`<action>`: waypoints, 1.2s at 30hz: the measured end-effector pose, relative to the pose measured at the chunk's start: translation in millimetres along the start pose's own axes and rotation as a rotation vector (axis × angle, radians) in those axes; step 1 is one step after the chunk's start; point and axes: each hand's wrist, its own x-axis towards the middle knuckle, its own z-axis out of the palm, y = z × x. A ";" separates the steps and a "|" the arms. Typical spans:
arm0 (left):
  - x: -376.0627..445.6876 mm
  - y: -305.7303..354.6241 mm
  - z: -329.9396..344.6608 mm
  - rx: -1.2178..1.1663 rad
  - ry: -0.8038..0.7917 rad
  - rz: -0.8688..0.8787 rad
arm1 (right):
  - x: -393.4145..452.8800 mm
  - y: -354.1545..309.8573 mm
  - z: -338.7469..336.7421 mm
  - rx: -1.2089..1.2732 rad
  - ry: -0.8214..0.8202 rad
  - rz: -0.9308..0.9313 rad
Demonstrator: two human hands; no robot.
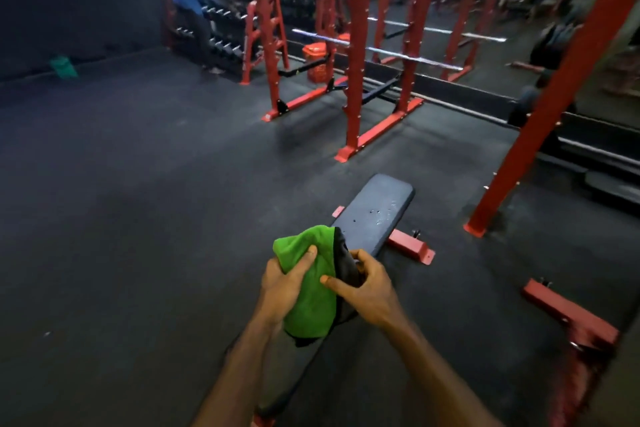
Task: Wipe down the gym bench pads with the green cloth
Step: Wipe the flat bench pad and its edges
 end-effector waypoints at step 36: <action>452.0 78.0 360.5 -0.367 -0.159 -0.408 | 485.8 74.3 -265.4 -0.281 0.276 -0.009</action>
